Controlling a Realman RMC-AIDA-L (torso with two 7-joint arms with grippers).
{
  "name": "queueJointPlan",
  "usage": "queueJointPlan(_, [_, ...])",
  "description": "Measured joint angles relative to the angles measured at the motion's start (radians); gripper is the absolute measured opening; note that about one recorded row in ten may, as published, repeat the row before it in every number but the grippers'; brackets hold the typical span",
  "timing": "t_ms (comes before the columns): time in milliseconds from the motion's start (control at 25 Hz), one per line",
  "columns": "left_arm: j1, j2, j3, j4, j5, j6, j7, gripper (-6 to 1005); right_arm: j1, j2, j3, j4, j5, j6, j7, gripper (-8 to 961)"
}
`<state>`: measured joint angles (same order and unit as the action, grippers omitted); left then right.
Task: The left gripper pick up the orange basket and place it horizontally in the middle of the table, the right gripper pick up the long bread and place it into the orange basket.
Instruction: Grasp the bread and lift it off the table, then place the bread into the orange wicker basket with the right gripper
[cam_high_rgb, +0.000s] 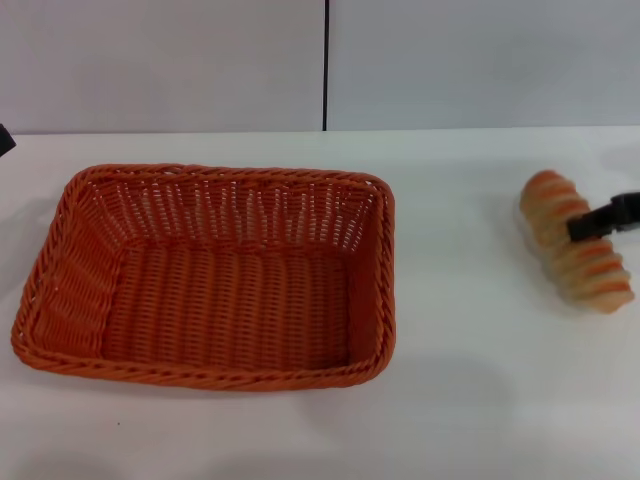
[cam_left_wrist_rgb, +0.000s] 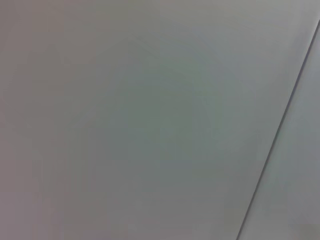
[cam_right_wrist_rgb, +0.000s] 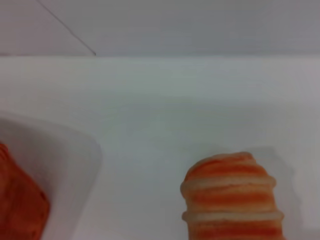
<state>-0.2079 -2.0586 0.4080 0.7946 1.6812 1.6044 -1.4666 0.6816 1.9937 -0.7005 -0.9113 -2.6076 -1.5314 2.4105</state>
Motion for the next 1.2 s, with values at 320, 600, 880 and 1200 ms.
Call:
queueJointPlan(320, [-0.003, 0.0, 0.0, -0.002, -0.002, 0.005, -0.009, 606, -0.006, 0.054, -0.001, -0.326, 0.011, -0.148, 0.015, 240])
queueJointPlan(600, [-0.007, 0.0, 0.0, -0.021, -0.003, 0.007, -0.002, 607, 0.005, 0.05, -0.127, -0.458, 0.264, -0.267, 0.005, 181])
queueJointPlan(880, [-0.011, -0.001, 0.0, -0.026, -0.005, 0.008, 0.0, 607, 0.107, 0.058, -0.329, -0.422, 0.423, -0.334, -0.056, 143])
queueJointPlan(1200, [-0.016, -0.003, 0.0, -0.049, -0.006, 0.019, 0.0, 606, 0.155, 0.079, -0.48, -0.322, 0.478, -0.219, -0.215, 120])
